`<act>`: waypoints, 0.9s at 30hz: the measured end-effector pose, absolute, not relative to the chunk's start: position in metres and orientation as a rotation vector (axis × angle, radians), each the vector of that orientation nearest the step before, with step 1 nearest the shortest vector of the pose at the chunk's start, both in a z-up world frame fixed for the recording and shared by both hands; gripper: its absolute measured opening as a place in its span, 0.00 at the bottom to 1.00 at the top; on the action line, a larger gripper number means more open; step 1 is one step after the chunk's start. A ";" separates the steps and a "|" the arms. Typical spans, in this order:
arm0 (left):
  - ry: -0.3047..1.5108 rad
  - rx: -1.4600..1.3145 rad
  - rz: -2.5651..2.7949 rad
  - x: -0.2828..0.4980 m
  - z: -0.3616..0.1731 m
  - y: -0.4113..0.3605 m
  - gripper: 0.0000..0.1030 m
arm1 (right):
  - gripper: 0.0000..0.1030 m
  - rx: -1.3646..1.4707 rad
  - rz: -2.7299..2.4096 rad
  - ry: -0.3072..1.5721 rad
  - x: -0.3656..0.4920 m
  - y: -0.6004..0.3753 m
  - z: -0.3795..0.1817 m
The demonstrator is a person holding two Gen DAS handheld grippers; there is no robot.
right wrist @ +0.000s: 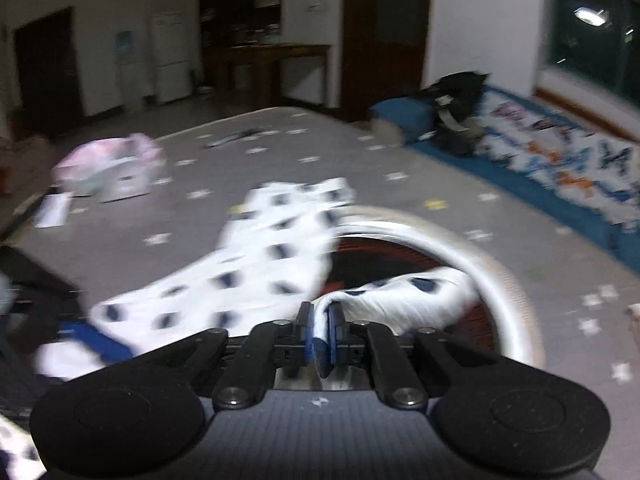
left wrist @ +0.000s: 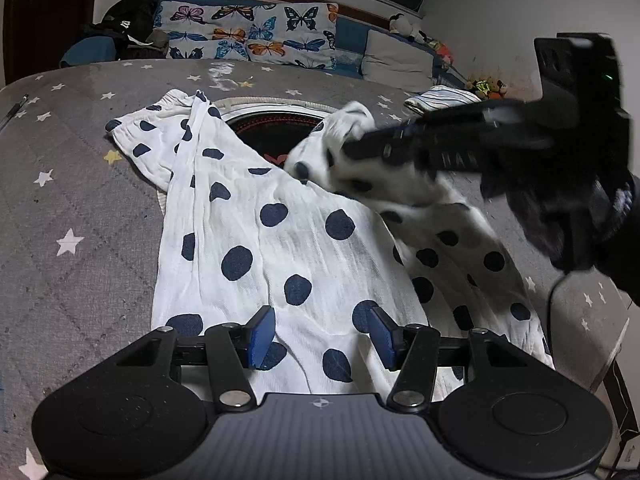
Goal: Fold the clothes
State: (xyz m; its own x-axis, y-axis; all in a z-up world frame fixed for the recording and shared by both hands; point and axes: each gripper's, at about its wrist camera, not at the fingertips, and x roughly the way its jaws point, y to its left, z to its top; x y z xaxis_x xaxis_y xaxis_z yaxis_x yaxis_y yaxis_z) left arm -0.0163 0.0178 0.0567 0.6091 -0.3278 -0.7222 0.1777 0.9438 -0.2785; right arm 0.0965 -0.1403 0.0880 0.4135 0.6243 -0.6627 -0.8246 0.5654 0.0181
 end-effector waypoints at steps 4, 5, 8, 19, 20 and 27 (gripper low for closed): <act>0.867 -0.191 -0.295 -0.017 0.057 0.019 0.54 | 0.20 -0.250 1.018 0.726 0.085 -0.141 0.091; 0.866 -0.193 -0.296 -0.018 0.057 0.019 0.54 | 0.21 -0.221 1.028 0.730 0.085 -0.146 0.094; 0.866 -0.196 -0.299 -0.018 0.056 0.020 0.54 | 0.22 -0.126 1.033 0.737 0.088 -0.165 0.107; 0.868 -0.192 -0.308 -0.017 0.056 0.019 0.58 | 0.32 0.112 0.847 0.779 0.123 -0.243 0.104; 0.868 -0.189 -0.309 -0.017 0.056 0.018 0.59 | 0.32 0.112 0.818 0.791 0.126 -0.247 0.101; 0.867 -0.187 -0.308 -0.017 0.056 0.016 0.61 | 0.32 0.005 0.725 0.921 0.151 -0.232 0.067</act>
